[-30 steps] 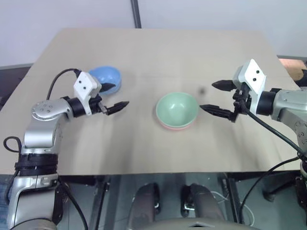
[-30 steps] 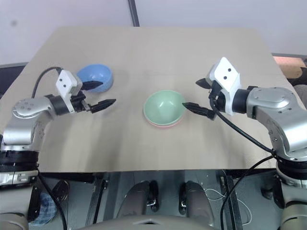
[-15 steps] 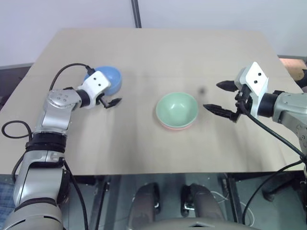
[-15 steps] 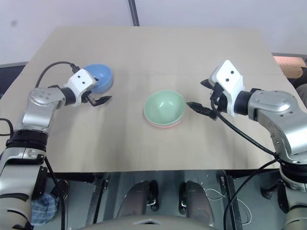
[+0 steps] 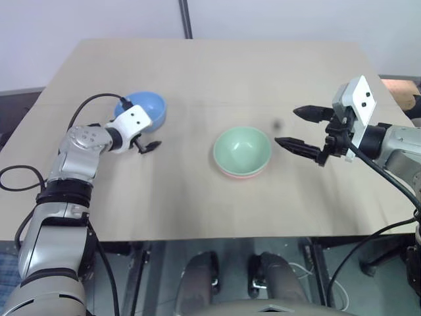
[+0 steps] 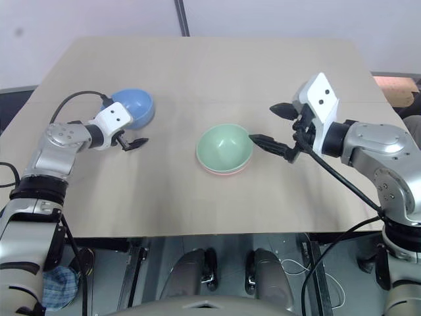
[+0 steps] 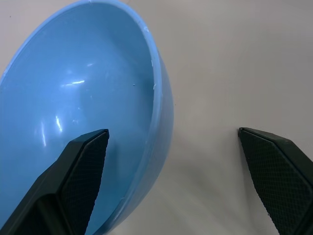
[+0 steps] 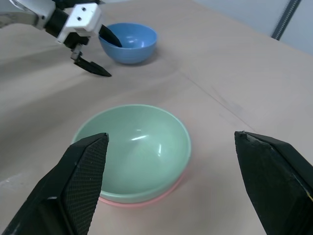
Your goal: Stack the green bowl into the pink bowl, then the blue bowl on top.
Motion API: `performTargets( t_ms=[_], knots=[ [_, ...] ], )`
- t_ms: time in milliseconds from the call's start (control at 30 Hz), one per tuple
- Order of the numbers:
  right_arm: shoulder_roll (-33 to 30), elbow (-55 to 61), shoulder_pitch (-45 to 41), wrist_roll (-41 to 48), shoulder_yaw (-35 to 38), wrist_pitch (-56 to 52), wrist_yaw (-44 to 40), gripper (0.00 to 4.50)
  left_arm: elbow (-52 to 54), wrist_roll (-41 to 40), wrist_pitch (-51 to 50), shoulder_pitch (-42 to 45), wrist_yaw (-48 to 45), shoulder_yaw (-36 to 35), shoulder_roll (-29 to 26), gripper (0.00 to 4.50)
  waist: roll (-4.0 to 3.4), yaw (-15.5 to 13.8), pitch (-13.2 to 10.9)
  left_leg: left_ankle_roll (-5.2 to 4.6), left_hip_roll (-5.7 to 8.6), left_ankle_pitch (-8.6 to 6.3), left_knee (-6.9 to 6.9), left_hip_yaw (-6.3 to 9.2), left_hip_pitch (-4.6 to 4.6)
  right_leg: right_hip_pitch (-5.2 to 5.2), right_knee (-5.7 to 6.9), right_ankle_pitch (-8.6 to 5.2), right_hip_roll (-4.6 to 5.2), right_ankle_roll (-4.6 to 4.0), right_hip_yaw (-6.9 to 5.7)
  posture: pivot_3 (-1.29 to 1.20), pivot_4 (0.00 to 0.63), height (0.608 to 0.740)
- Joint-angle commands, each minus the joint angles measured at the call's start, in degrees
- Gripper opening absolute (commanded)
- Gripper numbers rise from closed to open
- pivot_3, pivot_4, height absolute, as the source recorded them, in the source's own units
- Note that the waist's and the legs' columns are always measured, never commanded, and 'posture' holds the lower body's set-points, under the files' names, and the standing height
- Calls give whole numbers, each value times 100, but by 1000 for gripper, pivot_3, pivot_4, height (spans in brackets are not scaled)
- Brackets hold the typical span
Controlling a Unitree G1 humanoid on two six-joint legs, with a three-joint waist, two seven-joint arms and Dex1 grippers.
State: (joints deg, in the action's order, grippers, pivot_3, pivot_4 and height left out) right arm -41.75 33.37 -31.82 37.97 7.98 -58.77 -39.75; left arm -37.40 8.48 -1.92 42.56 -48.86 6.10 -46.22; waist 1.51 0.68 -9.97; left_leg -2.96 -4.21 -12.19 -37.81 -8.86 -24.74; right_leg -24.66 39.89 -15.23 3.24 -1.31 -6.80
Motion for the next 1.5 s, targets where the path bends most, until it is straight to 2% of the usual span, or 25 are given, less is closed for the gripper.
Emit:
performTargets(
  t_ms=[33,67,133,167,633,667,700,800,833,1033,1200,1500],
  knots=[
    [-145,179,-99,210,259,-11,46,4500,-96,13,43,17,-200,40,-60,3995,0,0,0,0,0,0,0,0,0,0,0,0,0,0,0,0,150,739],
    [-176,172,-99,240,260,-3,54,4500,-101,12,64,13,-227,45,-62,3728,0,0,0,0,0,0,0,0,0,0,0,0,0,0,0,0,150,739],
    [-268,149,-74,236,236,44,53,4500,-104,6,43,9,-246,46,-55,2814,0,4,0,0,0,0,-1,0,0,0,0,0,0,0,0,0,150,739],
    [-307,140,-58,232,219,68,50,4500,-110,8,31,14,-232,46,-49,2555,0,5,0,0,0,0,-1,0,0,0,1,0,0,0,0,0,150,739],
    [-441,137,66,161,96,235,116,4500,-319,61,252,108,-307,110,-78,2555,0,6,0,0,-1,0,-4,0,1,0,3,0,-1,0,0,0,150,739],
    [-440,140,70,161,93,240,125,4500,-317,37,251,100,-334,92,-70,1962,0,6,0,0,-1,0,-4,0,1,0,3,0,-1,0,1,0,150,739],
    [-441,144,75,171,95,241,130,4500,-311,25,242,94,-351,83,-65,1687,0,7,0,0,-1,0,-5,-1,1,0,3,0,-1,0,1,0,150,739],
    [-451,141,83,175,82,259,133,4500,-329,71,242,113,-338,96,-66,328,0,2,2,0,-1,0,-5,1,0,0,4,0,-1,0,-1,0,150,739],
    [-457,138,84,169,79,263,138,4500,-333,83,248,118,-335,99,-67,218,-3,0,4,0,-1,0,-6,2,2,3,3,0,-1,0,-1,0,150,739],
    [-499,101,93,145,58,301,144,4500,-280,104,261,269,-422,133,-71,218,-3,-1,4,-1,-1,0,-9,2,1,4,4,0,0,0,-2,0,150,739],
    [-514,48,70,123,26,339,125,4500,-58,76,613,914,-863,244,-30,218,1,-26,2,-1,0,-1,-16,8,-9,3,3,0,-1,0,-10,0,150,739],
    [-576,-29,36,74,-56,411,77,4500,1105,-996,1214,1473,-2637,368,484,218,0,-20,2,-14,0,-9,-36,8,-20,3,3,1,0,1,-11,0,150,739]
  ],
)
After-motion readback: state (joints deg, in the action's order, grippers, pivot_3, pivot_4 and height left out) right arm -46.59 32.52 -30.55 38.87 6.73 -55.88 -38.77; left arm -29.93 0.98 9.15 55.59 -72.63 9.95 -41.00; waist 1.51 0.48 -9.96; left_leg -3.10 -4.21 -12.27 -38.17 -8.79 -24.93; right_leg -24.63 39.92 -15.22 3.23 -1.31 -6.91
